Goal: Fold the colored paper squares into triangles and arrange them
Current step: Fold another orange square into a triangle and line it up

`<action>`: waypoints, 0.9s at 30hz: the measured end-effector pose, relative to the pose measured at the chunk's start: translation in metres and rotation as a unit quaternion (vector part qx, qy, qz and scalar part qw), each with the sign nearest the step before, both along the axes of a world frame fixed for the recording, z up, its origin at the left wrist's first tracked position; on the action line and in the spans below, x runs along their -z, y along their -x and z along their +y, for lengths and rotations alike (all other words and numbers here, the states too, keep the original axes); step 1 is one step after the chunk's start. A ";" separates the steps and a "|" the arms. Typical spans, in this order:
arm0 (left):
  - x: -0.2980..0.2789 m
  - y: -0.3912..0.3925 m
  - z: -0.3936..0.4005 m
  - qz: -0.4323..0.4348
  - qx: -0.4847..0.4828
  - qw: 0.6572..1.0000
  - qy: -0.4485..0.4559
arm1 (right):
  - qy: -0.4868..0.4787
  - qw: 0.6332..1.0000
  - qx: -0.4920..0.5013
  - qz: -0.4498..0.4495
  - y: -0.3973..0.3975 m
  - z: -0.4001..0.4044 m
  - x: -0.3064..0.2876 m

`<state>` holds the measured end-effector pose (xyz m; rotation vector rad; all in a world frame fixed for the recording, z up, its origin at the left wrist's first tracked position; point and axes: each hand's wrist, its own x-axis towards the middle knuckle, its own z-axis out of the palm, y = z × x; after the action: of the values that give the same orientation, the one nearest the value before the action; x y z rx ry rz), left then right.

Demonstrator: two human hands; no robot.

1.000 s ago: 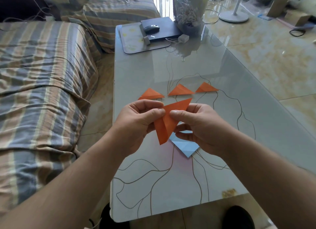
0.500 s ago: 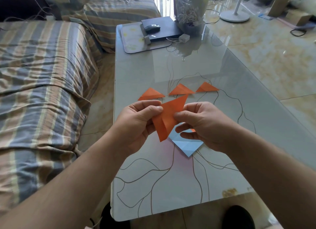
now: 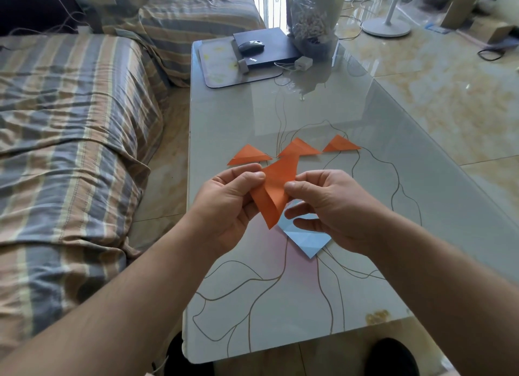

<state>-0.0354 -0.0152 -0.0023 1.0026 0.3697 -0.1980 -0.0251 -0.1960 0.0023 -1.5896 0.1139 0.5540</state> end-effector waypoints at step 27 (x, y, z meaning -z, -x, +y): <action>0.013 -0.008 0.004 -0.020 -0.070 0.996 -0.043 | 0.032 0.996 -0.074 0.030 0.006 0.013 0.009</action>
<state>-0.0278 -0.0110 -0.0150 1.0604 0.4133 -0.0365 -0.0312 -0.1832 -0.0067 -1.6529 0.0601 0.7187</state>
